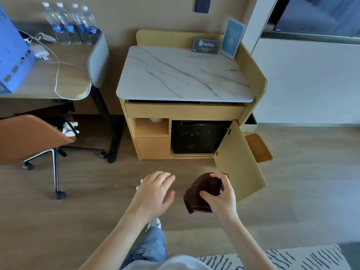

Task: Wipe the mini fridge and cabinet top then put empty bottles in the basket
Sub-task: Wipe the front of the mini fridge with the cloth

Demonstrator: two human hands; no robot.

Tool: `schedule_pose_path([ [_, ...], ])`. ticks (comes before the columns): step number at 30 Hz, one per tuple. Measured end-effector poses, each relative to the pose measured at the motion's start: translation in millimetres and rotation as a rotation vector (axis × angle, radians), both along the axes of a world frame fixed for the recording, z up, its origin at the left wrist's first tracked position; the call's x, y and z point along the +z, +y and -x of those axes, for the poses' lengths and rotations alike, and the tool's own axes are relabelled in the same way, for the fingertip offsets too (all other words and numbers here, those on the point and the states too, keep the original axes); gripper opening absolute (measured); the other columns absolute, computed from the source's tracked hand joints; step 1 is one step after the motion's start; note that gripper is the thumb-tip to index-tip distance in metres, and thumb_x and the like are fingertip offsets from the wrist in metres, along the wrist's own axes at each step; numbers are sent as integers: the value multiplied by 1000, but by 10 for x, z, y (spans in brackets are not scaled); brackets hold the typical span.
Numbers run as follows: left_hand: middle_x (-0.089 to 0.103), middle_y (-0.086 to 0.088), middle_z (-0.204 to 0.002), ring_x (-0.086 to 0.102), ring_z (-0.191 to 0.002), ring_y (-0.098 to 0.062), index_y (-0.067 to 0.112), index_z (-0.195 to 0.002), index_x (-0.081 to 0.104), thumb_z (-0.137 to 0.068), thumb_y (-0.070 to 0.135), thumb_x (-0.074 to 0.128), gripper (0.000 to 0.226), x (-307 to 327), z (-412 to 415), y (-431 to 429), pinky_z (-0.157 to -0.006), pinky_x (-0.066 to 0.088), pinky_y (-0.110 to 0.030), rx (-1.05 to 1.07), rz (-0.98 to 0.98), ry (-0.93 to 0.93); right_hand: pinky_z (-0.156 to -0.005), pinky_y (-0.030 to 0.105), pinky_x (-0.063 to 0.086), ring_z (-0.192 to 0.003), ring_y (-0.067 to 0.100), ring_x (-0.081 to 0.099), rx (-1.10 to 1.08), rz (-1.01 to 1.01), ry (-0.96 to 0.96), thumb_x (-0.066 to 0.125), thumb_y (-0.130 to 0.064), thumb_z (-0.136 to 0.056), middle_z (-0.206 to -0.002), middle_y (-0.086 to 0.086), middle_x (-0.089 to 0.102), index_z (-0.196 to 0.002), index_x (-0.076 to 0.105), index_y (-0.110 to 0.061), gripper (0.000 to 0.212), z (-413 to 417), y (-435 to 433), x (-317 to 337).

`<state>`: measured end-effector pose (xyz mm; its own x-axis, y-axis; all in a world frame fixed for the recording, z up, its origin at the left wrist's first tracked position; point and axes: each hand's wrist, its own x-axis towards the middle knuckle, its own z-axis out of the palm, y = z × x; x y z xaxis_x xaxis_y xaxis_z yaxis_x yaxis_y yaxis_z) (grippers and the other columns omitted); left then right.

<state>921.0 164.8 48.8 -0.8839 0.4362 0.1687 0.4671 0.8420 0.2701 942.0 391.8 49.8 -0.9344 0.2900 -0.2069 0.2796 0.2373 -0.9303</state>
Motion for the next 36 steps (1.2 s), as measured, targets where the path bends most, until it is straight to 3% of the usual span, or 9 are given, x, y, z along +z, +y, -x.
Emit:
schedule_pose_path([
  [9,67,-4,-124,62,-117,-22,10,-127,66,-88,29,66,44,-4,819,42,-99,51,-37,-18,3,11,-83,44,60,-95,1,62,-18,-3,28,80,4,-71,-96,-27,63,-106,59,-35,56,813,46,-21],
  [16,65,-3,-128,59,-121,-21,12,-130,64,-90,30,65,44,-222,1874,179,-101,48,-36,-61,-9,-23,-72,20,58,-101,0,60,-3,-59,77,80,2,-71,-102,-28,62,-109,58,-36,58,1773,157,-241],
  [21,63,-3,-131,58,-123,-20,12,-132,61,-92,29,63,44,-548,2570,416,-103,46,-35,-54,-48,-43,-76,42,63,-97,6,64,3,-38,35,78,1,-74,-103,-27,62,-114,57,-36,58,2391,372,-632],
  [27,62,-1,-131,56,-124,-19,12,-134,60,-93,30,61,45,-1671,3270,803,-102,46,-34,12,-82,-37,-70,48,63,-93,11,67,40,-30,25,77,2,-72,-100,-22,65,-120,57,-38,65,3091,754,-1744],
  [30,61,0,-132,55,-125,-18,14,-135,59,-93,32,61,45,-2533,3624,967,-101,45,-31,26,-87,-41,-70,51,62,-95,22,69,71,-19,25,75,1,-72,-99,-15,67,-121,56,-35,64,3418,932,-2602],
  [36,62,3,-129,56,-123,-17,15,-131,62,-89,32,65,45,-4394,4278,1165,-95,45,-26,32,-92,70,-69,49,62,-99,25,68,94,-44,124,77,3,-74,-100,-13,66,-117,55,-33,60,4039,1173,-4400],
])
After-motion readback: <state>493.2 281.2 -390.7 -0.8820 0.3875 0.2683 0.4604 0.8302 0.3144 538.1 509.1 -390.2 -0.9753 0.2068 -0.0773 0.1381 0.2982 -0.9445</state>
